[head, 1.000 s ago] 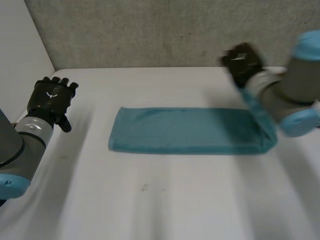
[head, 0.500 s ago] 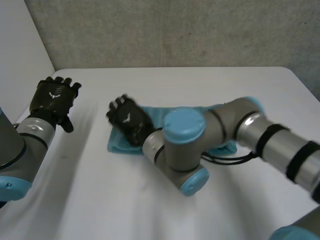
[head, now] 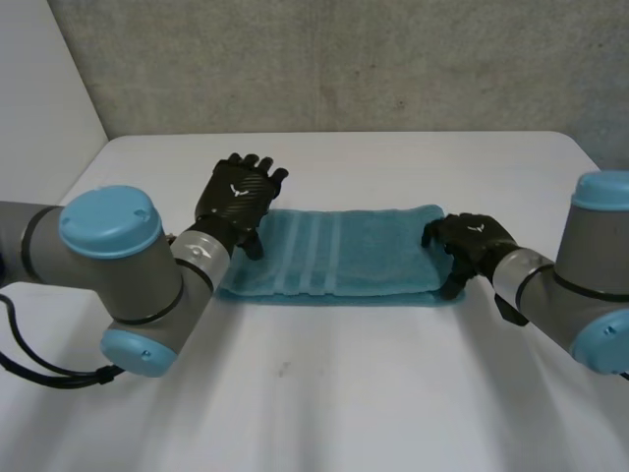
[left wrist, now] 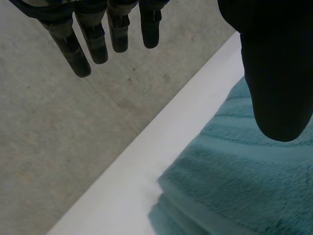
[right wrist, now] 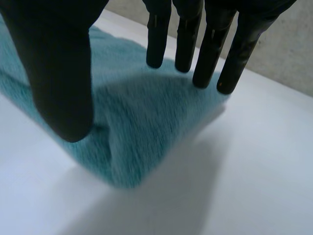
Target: Fold the laundry
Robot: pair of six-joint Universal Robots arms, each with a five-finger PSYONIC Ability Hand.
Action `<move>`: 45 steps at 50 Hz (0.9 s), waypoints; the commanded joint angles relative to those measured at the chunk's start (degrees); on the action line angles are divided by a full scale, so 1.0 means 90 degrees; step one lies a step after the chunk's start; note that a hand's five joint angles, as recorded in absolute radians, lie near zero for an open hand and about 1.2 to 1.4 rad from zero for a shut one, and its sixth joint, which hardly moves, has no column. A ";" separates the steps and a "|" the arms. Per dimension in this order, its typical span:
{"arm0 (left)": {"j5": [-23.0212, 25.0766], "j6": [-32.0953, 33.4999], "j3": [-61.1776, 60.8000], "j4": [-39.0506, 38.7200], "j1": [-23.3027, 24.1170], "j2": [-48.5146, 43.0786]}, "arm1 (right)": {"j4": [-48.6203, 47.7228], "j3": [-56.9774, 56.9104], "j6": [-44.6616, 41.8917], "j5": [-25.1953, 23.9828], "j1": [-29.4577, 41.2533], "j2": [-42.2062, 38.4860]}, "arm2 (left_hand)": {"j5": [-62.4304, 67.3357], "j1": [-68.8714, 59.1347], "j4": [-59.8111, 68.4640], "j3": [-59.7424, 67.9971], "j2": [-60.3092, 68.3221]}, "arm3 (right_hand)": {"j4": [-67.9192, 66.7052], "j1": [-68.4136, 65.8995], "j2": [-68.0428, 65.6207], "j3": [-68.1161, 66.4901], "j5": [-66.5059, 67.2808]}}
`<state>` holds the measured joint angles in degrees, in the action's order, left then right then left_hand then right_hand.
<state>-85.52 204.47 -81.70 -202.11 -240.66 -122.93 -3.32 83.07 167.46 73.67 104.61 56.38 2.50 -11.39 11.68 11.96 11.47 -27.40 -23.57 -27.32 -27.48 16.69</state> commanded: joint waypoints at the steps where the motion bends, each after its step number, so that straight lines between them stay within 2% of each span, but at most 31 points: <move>1: 0.0010 -0.0854 0.0231 0.0298 -0.0037 -0.0130 | -0.0676 0.0311 0.0026 -0.0149 -0.0226 -0.0150 | -0.0278 0.0155 -0.0186 -0.0218 -0.0163 | -0.2203 -0.2628 -0.2211 -0.2194 0.2282; 4: 0.0010 -0.1156 0.0201 0.0425 -0.0057 -0.0072 | -0.0725 0.0243 0.0036 -0.0149 -0.0276 -0.0394 | -0.0278 0.0155 -0.0186 -0.0218 -0.0163 | -0.3864 -0.4289 -0.3872 -0.3855 0.3943; 6: 0.0010 -0.1195 0.0153 0.0444 -0.0076 -0.0033 | -0.0735 0.0233 0.0027 -0.0158 -0.0276 -0.0473 | -0.0278 0.0155 -0.0186 -0.0218 -0.0163 | -0.4520 -0.4946 -0.4529 -0.4512 0.4599; 8: -0.0009 -0.1215 0.0094 0.0493 -0.0125 0.0054 | -0.0774 0.0233 0.0026 -0.0110 -0.0276 -0.0512 | -0.0273 0.0150 -0.0181 -0.0213 -0.0158 | -0.5836 -0.6262 -0.5845 -0.5828 0.5915; 15: -0.0039 -0.1196 -0.0374 0.0581 -0.0311 0.0484 | -0.0803 0.0145 -0.0120 0.0212 -0.0315 -0.0327 | -0.0273 0.0150 -0.0181 -0.0213 -0.0158 | -0.5844 -0.6270 -0.5853 -0.5836 0.5923; 20: -0.0049 -0.1157 -0.0910 0.0601 -0.0496 0.0961 | -0.0657 -0.0468 -0.0908 0.0622 -0.0217 0.0200 | -0.0278 0.0155 -0.0186 -0.0218 -0.0163 | -0.5844 -0.6270 -0.5853 -0.5836 0.5923; 24: -0.0058 -0.1157 -0.1097 0.0601 -0.0633 0.1158 | -0.0530 -0.0978 -0.1468 0.0642 0.0008 0.0220 | -0.0278 0.0155 -0.0186 -0.0218 -0.0163 | -0.5844 -0.6270 -0.5853 -0.5836 0.5923; 25: -0.0058 -0.1157 -0.1127 0.0601 -0.0672 0.1197 | -0.0482 -0.1142 -0.1574 0.0633 0.0182 0.0201 | -0.0278 0.0155 -0.0186 -0.0218 -0.0163 | -0.5844 -0.6270 -0.5853 -0.5836 0.5923; 27: -0.0068 -0.1166 -0.1176 0.0601 -0.0779 0.1305 | -0.0316 -0.1872 -0.1750 0.0574 0.1291 -0.0042 | -0.0278 0.0155 -0.0186 -0.0218 -0.0163 | -0.5844 -0.6270 -0.5853 -0.5836 0.5923; 31: -0.0107 -0.1205 -0.1185 0.0601 -0.1004 0.1412 | -0.0091 -0.2694 -0.1877 0.0467 0.2426 -0.0880 | -0.0278 0.0155 -0.0186 -0.0218 -0.0163 | -0.5844 -0.6270 -0.5853 -0.5836 0.5923; 36: -0.0380 -0.1215 -0.1166 0.0591 -0.1073 0.1432 | 0.0221 -0.3263 -0.2238 0.0164 0.3210 -0.1722 | -0.0278 0.0155 -0.0186 -0.0218 -0.0163 | -0.5844 -0.6270 -0.5853 -0.5836 0.5923; 41: -0.0556 -0.1235 -0.1059 0.0581 -0.1082 0.1432 | 0.0505 -0.3507 -0.2717 0.0085 0.3406 -0.2162 | -0.0278 0.0155 -0.0186 -0.0218 -0.0163 | -0.5844 -0.6270 -0.5853 -0.5836 0.5923; 42: -0.0566 -0.1225 -0.1039 0.0581 -0.1082 0.1432 | 0.0515 -0.3546 -0.2747 0.0144 0.3406 -0.2182 | -0.0278 0.0155 -0.0186 -0.0218 -0.0163 | -0.4796 -0.5222 -0.4805 -0.4788 0.4875; 43: -0.0566 -0.1225 -0.0952 0.0572 -0.1063 0.1432 | 0.0515 -0.3624 -0.2699 0.0309 0.3396 -0.2134 | -0.0278 0.0155 -0.0186 -0.0218 -0.0163 | -0.1659 -0.2084 -0.1667 -0.1650 0.1738; 45: -0.0566 -0.1225 -0.0903 0.0571 -0.1063 0.1422 | 0.0505 -0.3644 -0.2562 0.0572 0.3377 -0.2075 | -0.0278 0.0155 -0.0186 -0.0218 -0.0163 | 0.0810 0.0385 0.0802 0.0818 -0.0731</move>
<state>-89.99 193.41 -91.50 -196.84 -250.47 -109.95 0.43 51.61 144.59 75.11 135.39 38.17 2.50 -11.39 11.68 11.96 11.47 -60.50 -46.43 -59.59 -60.15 49.04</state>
